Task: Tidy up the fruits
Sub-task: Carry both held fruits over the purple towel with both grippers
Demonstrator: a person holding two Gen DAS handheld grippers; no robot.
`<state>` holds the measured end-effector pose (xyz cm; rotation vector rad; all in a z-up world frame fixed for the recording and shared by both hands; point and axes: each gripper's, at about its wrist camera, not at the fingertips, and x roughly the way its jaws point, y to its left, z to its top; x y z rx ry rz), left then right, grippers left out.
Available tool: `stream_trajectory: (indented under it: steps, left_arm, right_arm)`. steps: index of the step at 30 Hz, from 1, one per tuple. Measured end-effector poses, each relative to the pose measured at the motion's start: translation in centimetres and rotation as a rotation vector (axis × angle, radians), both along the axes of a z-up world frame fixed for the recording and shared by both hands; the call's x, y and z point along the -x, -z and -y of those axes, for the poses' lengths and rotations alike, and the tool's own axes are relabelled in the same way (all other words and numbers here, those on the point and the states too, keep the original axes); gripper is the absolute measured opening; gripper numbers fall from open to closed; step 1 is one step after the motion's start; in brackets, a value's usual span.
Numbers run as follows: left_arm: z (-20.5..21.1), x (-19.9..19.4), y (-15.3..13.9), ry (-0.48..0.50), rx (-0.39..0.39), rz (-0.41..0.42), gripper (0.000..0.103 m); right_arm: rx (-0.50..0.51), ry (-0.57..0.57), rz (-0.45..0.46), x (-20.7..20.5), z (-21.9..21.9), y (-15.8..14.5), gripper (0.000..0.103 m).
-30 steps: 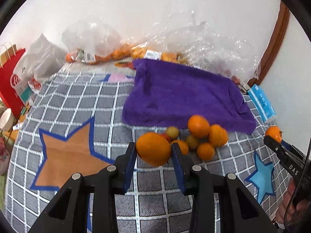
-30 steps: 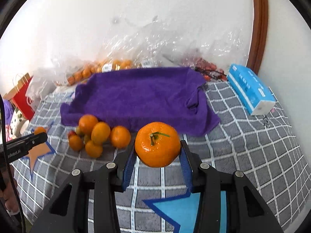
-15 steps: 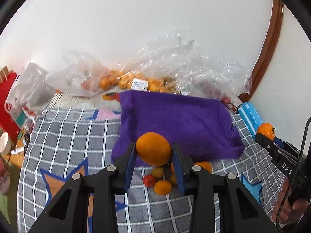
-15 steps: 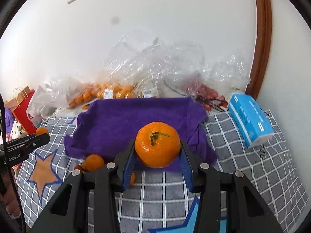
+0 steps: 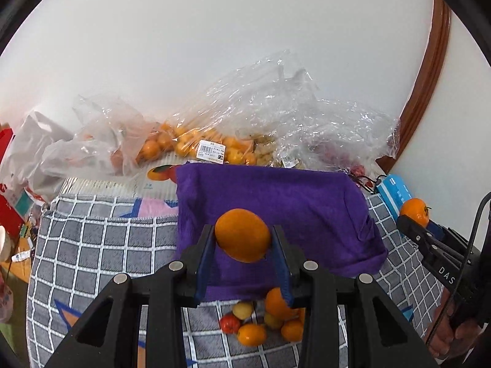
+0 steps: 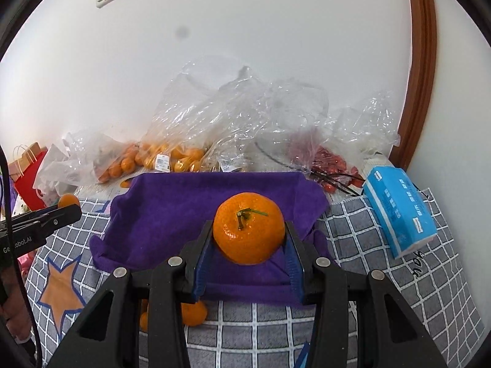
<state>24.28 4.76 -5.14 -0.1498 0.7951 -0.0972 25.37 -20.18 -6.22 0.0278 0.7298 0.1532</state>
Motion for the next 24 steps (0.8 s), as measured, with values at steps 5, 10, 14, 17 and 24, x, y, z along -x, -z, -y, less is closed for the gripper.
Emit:
stream_trajectory:
  steps: [5, 10, 14, 17, 24]
  left_arm:
    - [-0.1, -1.5, 0.7, 0.004, -0.001, -0.015, 0.035]
    - [-0.3, -3.0, 1.7, 0.003, -0.001, -0.034, 0.035]
    - [-0.4, -4.1, 2.3, 0.002, 0.002, -0.045, 0.035]
    - [-0.3, -5.1, 2.8, 0.001, 0.005, -0.055, 0.035]
    - [0.5, -6.9, 4.2, 0.006, 0.000, -0.080, 0.035]
  right_arm:
    - [0.006, 0.007, -0.017, -1.9, -0.2, 1.2, 0.043]
    - [0.013, 0.014, -0.023, -3.4, -0.2, 2.1, 0.043]
    - [0.018, 0.019, -0.030, -4.6, 0.0, 2.9, 0.043]
    - [0.025, 0.020, -0.036, -5.5, 0.2, 3.5, 0.043]
    - [0.032, 0.013, -0.051, -7.4, 0.2, 5.1, 0.043]
